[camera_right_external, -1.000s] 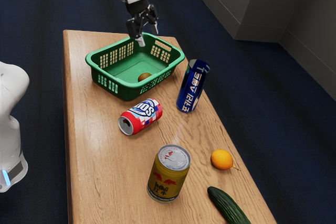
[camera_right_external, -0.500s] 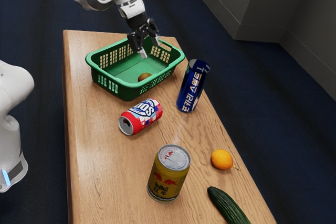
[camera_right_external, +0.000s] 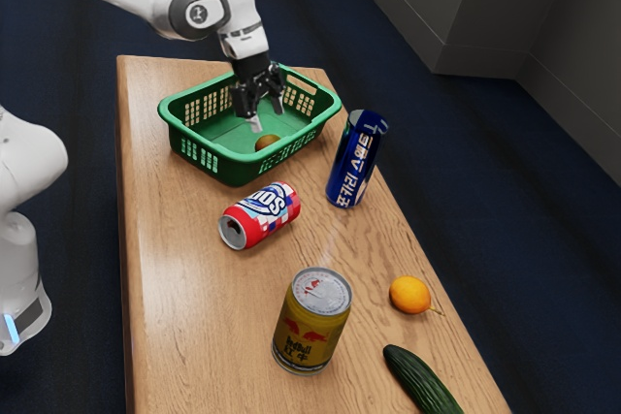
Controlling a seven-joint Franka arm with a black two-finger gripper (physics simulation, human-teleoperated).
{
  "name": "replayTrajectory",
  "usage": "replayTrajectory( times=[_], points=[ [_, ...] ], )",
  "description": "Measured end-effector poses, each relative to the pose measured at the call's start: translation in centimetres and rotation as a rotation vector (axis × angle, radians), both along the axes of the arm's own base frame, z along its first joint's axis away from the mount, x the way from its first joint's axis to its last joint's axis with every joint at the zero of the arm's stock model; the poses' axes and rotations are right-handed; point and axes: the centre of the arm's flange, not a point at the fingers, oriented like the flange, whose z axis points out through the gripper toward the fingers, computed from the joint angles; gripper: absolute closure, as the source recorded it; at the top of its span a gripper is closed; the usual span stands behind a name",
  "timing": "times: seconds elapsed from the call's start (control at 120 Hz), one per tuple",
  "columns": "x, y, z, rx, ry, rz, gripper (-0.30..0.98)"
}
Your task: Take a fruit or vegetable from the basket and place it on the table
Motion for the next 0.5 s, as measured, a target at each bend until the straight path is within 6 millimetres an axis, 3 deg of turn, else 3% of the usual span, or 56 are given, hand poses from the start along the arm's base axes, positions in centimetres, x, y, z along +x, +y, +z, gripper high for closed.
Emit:
replayTrajectory(
  times=[0.217,0.5],
  points=[
    [1.2,-1.0,-1.1,0.056,0.037,-0.008,0.02],
    [1.9,-1.9,-0.8,0.076,0.039,-0.037,0.02]
  ],
)
